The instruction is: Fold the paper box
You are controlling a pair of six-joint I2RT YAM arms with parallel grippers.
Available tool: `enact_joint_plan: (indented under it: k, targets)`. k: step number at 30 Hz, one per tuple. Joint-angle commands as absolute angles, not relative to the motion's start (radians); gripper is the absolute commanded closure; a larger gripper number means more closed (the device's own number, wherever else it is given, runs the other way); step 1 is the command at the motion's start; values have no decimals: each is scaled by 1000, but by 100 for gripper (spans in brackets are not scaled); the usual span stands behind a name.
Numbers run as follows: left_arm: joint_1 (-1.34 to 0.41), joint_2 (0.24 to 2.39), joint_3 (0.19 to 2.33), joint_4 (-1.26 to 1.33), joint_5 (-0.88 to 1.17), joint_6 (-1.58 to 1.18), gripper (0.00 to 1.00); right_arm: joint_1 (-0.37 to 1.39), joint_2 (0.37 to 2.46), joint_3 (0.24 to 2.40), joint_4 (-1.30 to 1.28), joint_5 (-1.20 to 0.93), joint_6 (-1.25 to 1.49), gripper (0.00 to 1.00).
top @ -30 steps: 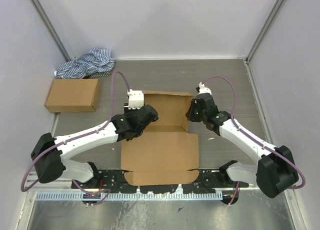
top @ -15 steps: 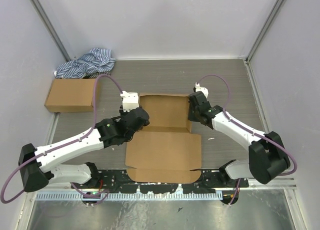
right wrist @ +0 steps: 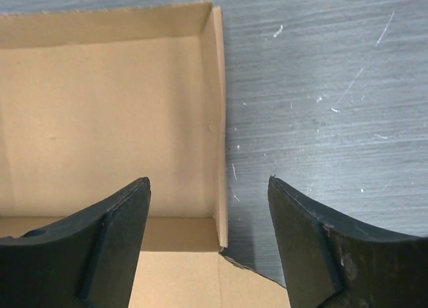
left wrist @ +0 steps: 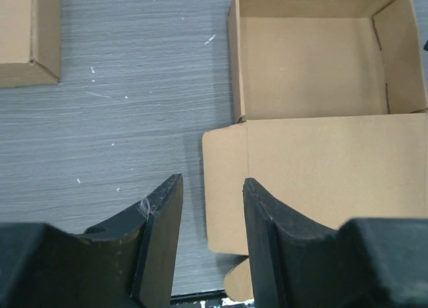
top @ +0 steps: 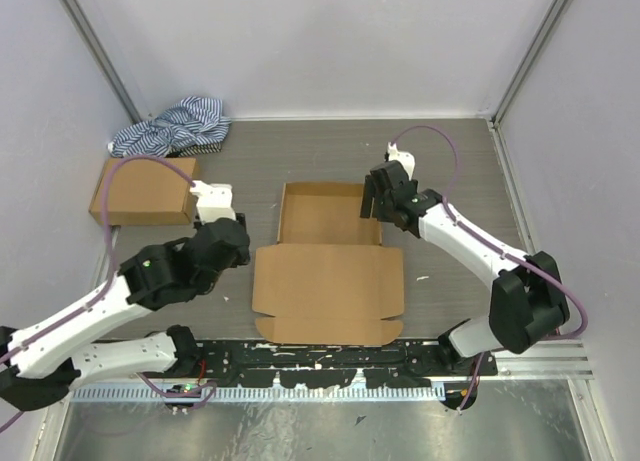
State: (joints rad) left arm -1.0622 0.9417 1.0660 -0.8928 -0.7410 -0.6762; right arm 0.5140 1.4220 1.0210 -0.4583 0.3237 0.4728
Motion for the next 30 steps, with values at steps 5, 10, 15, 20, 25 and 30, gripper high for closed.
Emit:
enact_joint_plan:
  k: [5,10,15,20,25,30]
  targets:
    - [-1065,809,1100,-1092,-842,-647,51,417,1552,1149,-450,187,407,30]
    - [-1065,792,1051,-1090,-849,-649,51,389,1665,1192,-474,141,358,43]
    - [-1065,791,1009,-1075,-851,-643,51,395,1685,1160,-475,127,347,51]
    - [-1065,777,974,-1072,-854,-639,51,416,1683,1122,-496,154,342,52]
    - [-1065,761,946,-1075,-869,-634,51,449,1692,1081,-505,202,364,51]
    - [-1065,764,947,-1089,-866,-636,51,450,1721,1067,-484,207,389,99]
